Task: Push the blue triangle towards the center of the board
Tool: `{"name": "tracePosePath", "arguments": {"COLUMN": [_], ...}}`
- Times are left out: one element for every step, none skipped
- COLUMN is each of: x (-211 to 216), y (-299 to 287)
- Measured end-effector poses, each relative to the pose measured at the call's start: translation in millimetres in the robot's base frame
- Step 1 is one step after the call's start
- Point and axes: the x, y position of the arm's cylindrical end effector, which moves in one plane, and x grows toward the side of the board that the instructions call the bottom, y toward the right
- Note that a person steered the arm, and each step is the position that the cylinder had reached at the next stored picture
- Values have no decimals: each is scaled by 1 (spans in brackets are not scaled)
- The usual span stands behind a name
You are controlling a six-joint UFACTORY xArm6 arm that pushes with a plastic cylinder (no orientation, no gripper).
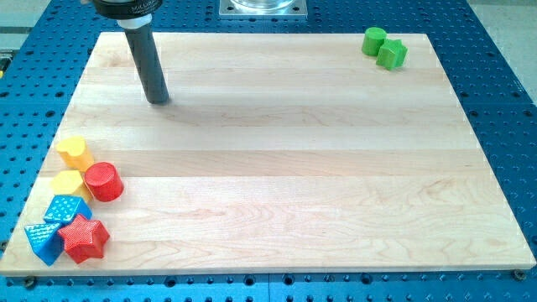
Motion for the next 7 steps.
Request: {"name": "tracePosePath", "arguments": {"x": [0, -3, 1, 11, 11, 74, 112], "y": [0, -3, -9, -28, -50, -117, -137]}}
